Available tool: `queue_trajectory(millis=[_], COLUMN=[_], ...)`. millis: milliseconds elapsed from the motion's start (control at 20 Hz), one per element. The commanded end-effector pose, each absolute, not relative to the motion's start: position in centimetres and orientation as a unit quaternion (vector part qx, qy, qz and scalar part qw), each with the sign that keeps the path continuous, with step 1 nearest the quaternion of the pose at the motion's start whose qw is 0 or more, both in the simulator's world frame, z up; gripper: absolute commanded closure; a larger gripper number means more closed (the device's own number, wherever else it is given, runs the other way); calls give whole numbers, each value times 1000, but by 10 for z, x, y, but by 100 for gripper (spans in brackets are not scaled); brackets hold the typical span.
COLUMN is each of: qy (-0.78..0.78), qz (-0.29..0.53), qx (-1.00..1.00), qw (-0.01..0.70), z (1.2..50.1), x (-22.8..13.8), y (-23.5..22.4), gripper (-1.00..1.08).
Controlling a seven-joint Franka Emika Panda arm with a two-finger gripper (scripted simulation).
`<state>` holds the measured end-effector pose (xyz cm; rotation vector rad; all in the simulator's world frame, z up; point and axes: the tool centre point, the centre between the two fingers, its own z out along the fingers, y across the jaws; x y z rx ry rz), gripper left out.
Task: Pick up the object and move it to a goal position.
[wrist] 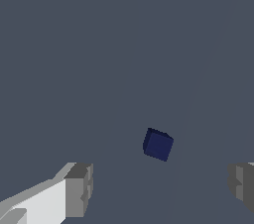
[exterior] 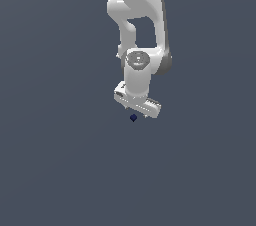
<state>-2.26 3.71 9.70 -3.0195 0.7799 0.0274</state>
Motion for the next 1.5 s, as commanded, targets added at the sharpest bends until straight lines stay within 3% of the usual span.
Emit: queue_trajectory(millis=[0, 650, 1450], qy=[284, 393, 404], qz=[7, 1, 0], qx=[-959, -920, -915], qw=[9, 1, 0], z=[89, 66, 37], x=[-26, -37, -39], y=[36, 30, 30], gripper=[-92, -92, -92])
